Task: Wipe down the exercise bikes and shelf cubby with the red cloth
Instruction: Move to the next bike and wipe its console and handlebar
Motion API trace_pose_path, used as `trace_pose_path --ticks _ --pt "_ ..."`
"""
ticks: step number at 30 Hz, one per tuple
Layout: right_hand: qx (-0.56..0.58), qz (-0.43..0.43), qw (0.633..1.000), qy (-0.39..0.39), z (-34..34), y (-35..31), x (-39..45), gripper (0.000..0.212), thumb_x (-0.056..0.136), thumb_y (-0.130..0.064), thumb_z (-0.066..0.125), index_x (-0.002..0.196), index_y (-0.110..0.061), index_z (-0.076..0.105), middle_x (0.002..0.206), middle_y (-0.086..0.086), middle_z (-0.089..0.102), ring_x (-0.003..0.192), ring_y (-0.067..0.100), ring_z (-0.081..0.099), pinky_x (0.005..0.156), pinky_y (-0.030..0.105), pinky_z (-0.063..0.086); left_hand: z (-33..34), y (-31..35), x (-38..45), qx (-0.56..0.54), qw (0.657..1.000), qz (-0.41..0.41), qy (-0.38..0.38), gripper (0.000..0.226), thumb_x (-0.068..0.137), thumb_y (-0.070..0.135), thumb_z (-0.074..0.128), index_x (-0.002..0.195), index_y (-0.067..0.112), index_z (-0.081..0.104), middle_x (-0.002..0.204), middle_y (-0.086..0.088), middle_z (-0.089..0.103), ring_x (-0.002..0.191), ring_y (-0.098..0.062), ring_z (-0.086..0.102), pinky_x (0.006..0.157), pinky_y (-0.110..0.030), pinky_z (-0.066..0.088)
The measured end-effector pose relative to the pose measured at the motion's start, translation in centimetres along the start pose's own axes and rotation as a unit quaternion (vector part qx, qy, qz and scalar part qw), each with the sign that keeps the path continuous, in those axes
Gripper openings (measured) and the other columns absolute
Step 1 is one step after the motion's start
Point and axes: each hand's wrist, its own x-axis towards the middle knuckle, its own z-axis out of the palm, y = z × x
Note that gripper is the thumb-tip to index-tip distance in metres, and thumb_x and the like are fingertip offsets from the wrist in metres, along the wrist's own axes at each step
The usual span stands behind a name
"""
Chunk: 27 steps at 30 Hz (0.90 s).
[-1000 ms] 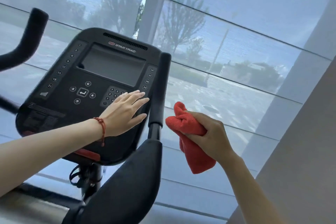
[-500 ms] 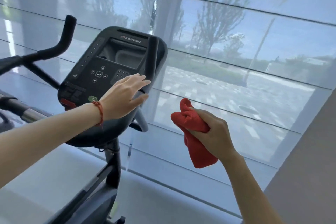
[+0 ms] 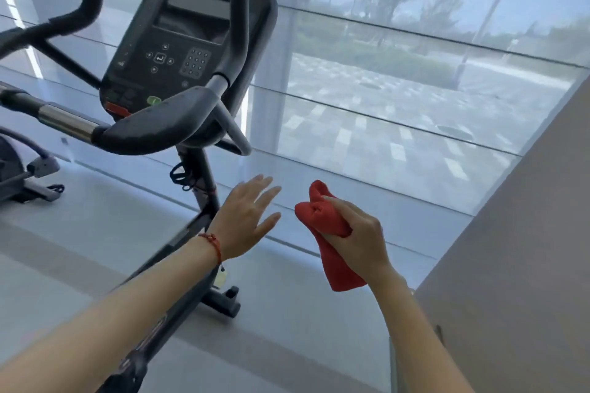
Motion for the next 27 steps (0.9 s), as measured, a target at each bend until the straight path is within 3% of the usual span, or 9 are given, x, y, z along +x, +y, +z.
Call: trace_pose_path --ticks 5,10,14,20,27 --pt "0.017 0.044 0.999 -0.025 3.3 0.1 -6.4 0.038 0.076 -0.03 0.072 0.113 -0.026 0.064 0.113 -0.009 0.066 0.1 0.014 0.062 0.083 0.028 0.048 3.8 0.6 -7.1 0.017 0.998 -0.046 -0.043 0.048 0.089 0.027 0.055 0.13 0.005 0.043 0.138 -0.021 0.045 0.132 -0.035 0.034 0.108 -0.055 0.029" --pt "0.014 0.076 0.996 -0.05 6.6 -0.7 -11.5 0.041 0.075 -0.016 0.077 0.114 -0.019 0.065 0.117 -0.004 0.065 0.104 0.019 0.062 0.083 0.037 0.051 4.7 0.5 -13.6 -0.009 0.987 -0.142 -0.081 0.059 0.087 0.041 0.028 0.128 0.002 0.045 0.136 -0.021 0.047 0.13 -0.037 0.037 0.107 -0.055 0.03" --pt "-0.014 0.066 0.995 -0.072 8.9 -2.0 -14.5 0.044 0.072 -0.01 0.079 0.113 -0.016 0.066 0.115 0.0 0.067 0.104 0.022 0.063 0.08 0.038 0.053 4.8 0.2 -18.7 -0.012 0.979 -0.185 -0.083 0.046 0.088 0.028 0.051 0.126 0.002 0.047 0.134 -0.022 0.048 0.128 -0.038 0.04 0.103 -0.058 0.033" --pt "-0.025 0.054 0.992 -0.113 11.7 -4.1 -17.7 0.047 0.069 -0.01 0.082 0.112 -0.016 0.066 0.113 0.003 0.068 0.099 0.025 0.065 0.078 0.038 0.051 4.2 -0.9 -24.9 -0.008 0.966 -0.224 -0.126 0.057 0.089 0.04 0.028 0.123 0.001 0.05 0.128 -0.023 0.054 0.122 -0.039 0.047 0.097 -0.059 0.037" --pt "-0.003 0.023 0.985 -0.173 14.6 -6.6 -18.7 0.045 0.07 -0.013 0.081 0.112 -0.015 0.066 0.113 0.005 0.068 0.098 0.027 0.065 0.074 0.042 0.052 3.3 -2.0 -30.3 -0.002 0.95 -0.283 -0.13 0.054 0.087 0.037 0.032 0.124 0.003 0.049 0.128 -0.02 0.055 0.123 -0.036 0.046 0.098 -0.057 0.037"
